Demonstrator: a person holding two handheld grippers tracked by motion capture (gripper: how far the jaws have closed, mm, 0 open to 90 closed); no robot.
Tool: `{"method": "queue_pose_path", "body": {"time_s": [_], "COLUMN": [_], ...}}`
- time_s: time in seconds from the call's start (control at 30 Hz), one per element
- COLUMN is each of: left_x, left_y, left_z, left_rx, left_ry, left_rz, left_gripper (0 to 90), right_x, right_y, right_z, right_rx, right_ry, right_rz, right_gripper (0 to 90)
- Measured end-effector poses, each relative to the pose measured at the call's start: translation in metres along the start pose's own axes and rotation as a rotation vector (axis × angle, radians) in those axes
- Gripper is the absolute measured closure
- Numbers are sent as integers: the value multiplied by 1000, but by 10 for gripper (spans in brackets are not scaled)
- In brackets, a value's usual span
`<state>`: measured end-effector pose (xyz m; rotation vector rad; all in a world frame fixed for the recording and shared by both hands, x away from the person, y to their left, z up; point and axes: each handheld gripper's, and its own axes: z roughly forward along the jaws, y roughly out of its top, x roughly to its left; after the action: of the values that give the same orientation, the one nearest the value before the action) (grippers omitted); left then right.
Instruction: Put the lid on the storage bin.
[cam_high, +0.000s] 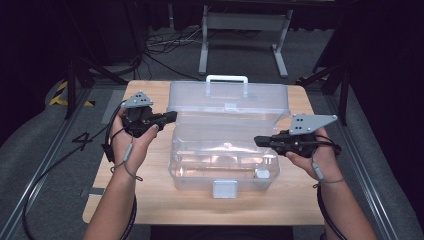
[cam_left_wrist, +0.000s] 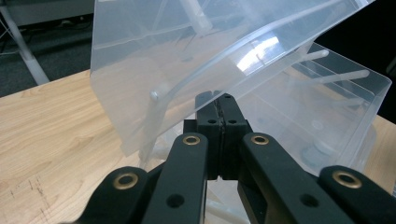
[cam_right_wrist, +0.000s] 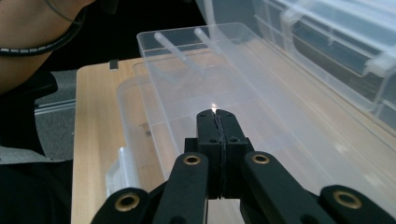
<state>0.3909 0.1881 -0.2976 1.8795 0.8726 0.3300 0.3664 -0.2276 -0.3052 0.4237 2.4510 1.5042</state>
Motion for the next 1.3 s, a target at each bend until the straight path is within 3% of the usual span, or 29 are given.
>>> {"method": "queue_pose_path", "body": {"time_s": [0.3,0.47,0.57,0.9,0.97,1.3], "left_x": [-2,-3,-5,-8,-8,-11], "left_y": [0,-1,-1,-4,-4,-5], "left_z": [-2,-2,-2,-5,-5,-6], "left_rx": [-3,0,5,34,42,61], "left_ry": [2,-2,-7,-24,-23,-38], "left_rz": [0,-4,-4,-9,6,6], "left_gripper": [900,900,900,900,900,900], "right_x": [-16,-19,-25,-35,-36,-37], "right_y": [-10,-11,-14,-21,-22,-22], "right_z": [-24,-34,-40,-50,-51,-52], "right_rx": [-67,-79,-85,-85,-84,-78], "right_ry": [-105,-122,-140,-143,-148,-147], "right_rz": [77,94,136,227,236,267], "right_gripper": [900,900,900,900,900,900]}}
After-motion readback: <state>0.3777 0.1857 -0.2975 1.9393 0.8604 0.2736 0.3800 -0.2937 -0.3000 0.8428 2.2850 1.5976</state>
